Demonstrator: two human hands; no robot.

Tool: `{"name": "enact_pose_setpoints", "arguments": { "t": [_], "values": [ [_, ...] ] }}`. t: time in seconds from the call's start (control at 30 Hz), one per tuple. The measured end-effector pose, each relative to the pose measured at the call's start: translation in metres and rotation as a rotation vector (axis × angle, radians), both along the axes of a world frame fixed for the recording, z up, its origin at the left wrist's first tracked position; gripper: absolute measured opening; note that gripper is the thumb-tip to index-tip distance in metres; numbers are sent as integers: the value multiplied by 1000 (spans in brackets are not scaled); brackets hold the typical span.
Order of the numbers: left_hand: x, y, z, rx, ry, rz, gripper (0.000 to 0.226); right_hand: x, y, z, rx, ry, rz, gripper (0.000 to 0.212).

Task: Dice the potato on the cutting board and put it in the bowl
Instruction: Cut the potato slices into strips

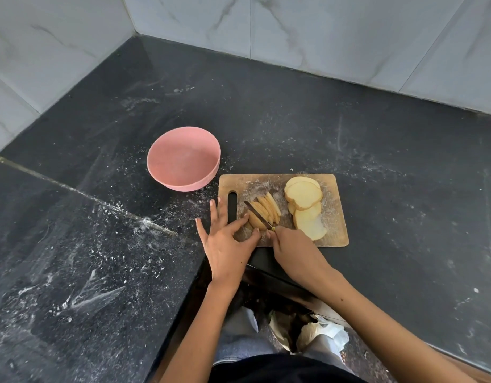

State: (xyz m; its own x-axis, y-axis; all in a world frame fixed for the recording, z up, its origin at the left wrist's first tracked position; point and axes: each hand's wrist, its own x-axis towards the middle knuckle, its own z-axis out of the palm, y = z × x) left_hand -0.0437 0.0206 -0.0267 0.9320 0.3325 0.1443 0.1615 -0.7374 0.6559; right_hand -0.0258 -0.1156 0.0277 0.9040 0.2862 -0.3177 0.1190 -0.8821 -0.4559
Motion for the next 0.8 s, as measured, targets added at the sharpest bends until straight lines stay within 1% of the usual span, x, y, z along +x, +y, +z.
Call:
{"name": "enact_pose_setpoints", "arguments": {
  "t": [0.23,0.37,0.47,0.53,0.63,0.73,0.8],
  "values": [
    [0,-1,3,-6,25,-10,41,-2,3,-2,-78,-40,20,37],
    [1,2,5,-8,49,0,29,-2,4,0,-137,-74,46,35],
    [2,3,5,-24,67,23,26,-1,5,0,-195,-74,57,31],
    [2,3,5,-89,80,31,27,-1,7,0,-233,-56,67,25],
    [5,0,7,-207,110,62,28,0,9,1,-256,-29,73,24],
    [9,-1,10,-262,126,81,25,3,8,3,-243,-12,78,24],
    [10,1,10,-266,129,68,25,4,8,4,-249,-2,89,23]
  ]
}}
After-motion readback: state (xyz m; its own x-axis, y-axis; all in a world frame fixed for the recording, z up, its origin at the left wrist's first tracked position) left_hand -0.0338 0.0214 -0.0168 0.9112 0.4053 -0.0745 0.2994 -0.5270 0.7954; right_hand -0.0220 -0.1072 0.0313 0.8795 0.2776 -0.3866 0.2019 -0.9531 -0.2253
